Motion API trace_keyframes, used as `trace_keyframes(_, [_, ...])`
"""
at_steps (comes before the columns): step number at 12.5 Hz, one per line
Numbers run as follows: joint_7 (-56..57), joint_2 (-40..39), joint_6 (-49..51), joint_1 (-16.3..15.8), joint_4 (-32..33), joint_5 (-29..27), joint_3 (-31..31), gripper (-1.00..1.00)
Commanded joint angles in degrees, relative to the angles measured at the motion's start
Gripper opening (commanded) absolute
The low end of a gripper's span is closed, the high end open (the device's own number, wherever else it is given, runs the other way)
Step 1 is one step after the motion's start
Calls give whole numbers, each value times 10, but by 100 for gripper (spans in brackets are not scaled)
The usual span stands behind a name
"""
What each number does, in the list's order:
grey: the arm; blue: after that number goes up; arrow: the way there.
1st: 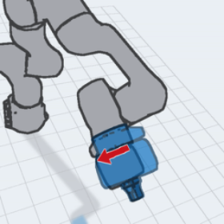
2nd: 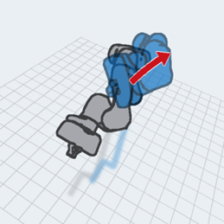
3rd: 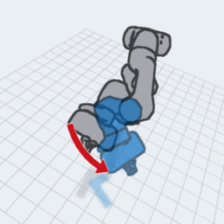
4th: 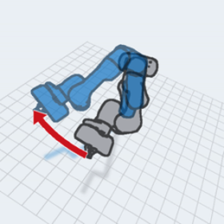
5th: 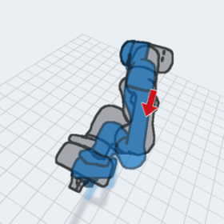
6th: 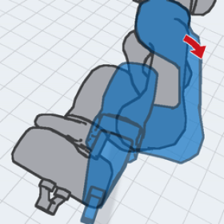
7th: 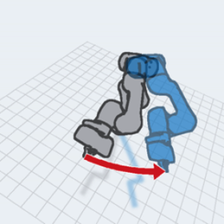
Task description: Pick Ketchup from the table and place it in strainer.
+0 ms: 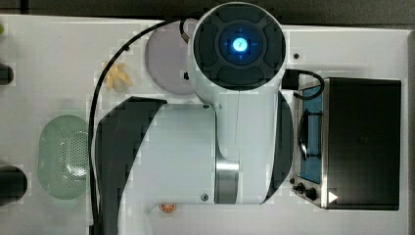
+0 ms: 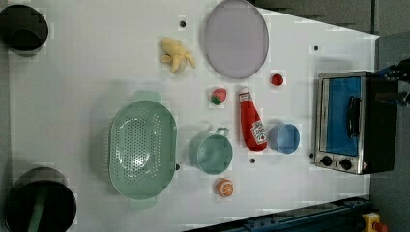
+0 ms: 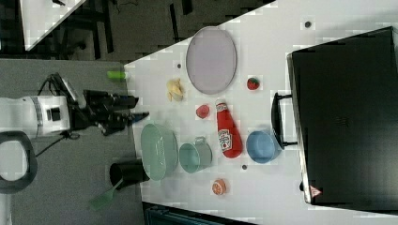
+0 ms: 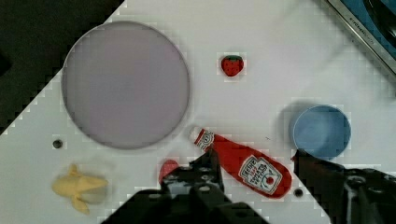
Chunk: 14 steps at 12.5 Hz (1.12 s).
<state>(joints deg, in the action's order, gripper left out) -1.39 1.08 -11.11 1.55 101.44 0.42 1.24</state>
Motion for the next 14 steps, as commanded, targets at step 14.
trace_keyframes(14, [408,48,-168,48,286,-20,78,100])
